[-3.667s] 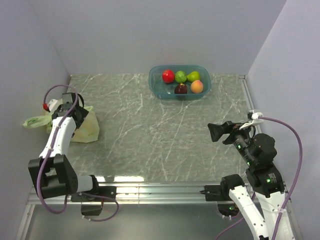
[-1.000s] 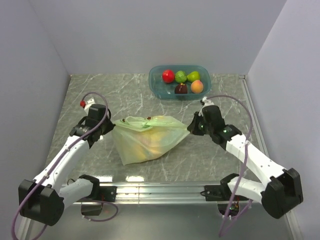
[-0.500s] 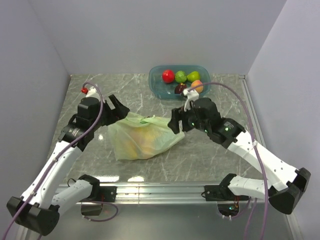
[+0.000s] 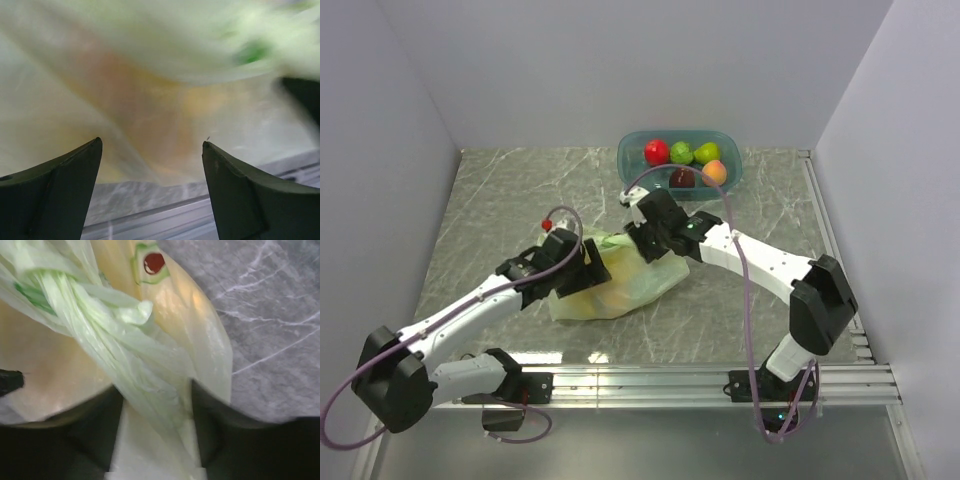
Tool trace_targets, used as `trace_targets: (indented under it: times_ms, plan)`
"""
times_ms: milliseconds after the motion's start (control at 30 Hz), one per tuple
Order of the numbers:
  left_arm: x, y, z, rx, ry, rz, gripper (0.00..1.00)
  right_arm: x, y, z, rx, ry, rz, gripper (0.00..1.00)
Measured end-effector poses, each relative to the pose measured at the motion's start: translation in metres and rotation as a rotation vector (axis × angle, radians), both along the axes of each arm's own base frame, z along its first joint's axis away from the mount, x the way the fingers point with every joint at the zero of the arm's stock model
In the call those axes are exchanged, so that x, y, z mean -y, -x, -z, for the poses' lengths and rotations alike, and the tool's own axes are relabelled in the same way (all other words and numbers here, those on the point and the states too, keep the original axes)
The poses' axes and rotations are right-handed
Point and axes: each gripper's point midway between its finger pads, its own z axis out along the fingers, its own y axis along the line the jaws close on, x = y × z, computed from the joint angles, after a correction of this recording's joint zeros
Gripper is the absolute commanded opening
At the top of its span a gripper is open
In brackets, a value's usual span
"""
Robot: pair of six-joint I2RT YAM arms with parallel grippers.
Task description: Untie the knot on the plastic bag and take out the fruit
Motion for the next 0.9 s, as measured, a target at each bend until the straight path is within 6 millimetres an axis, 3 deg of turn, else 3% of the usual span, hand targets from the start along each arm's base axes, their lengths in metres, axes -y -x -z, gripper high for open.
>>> trace_targets:
  times_ms: [100, 133, 200, 233, 367, 467, 600, 700, 733, 833, 900]
  plan:
    - [-0.007, 0.012, 0.036, -0.077, -0.043, -0.027, 0.60, 0.007, -0.002, 0.010, -0.002, 0.024, 0.036, 0.01]
    - [-0.007, 0.009, 0.035, -0.060, -0.034, -0.043, 0.40, 0.011, -0.004, 0.010, 0.006, 0.020, 0.060, 0.00]
    - [-0.014, 0.009, 0.045, -0.066, -0.047, -0.087, 0.21, 0.024, -0.008, 0.007, 0.012, -0.003, 0.123, 0.00]
    - [-0.019, 0.012, 0.053, -0.076, -0.062, -0.103, 0.02, 0.035, -0.012, 0.004, 0.011, -0.031, 0.169, 0.00]
    - [-0.032, 0.014, 0.070, -0.097, -0.086, -0.163, 0.01, 0.097, -0.017, -0.009, -0.030, -0.204, 0.386, 0.00]
    - [-0.052, 0.002, 0.074, -0.098, -0.101, -0.234, 0.01, 0.130, -0.009, -0.015, -0.034, -0.333, 0.492, 0.00]
    - [-0.093, -0.022, 0.075, -0.082, -0.115, -0.353, 0.01, 0.118, 0.028, -0.007, -0.085, -0.508, 0.450, 0.00]
    - [-0.105, -0.041, 0.060, -0.029, -0.111, -0.355, 0.16, 0.106, 0.056, 0.010, -0.156, -0.581, 0.405, 0.00]
    - [-0.099, -0.046, 0.051, -0.012, -0.088, -0.323, 0.40, 0.102, 0.064, 0.016, -0.174, -0.580, 0.390, 0.00]
    - [-0.068, -0.062, 0.010, 0.091, 0.014, -0.203, 0.85, 0.086, 0.079, 0.017, -0.194, -0.563, 0.312, 0.00]
    - [-0.040, -0.062, -0.023, 0.167, 0.087, -0.116, 0.93, 0.076, 0.084, 0.013, -0.183, -0.552, 0.263, 0.00]
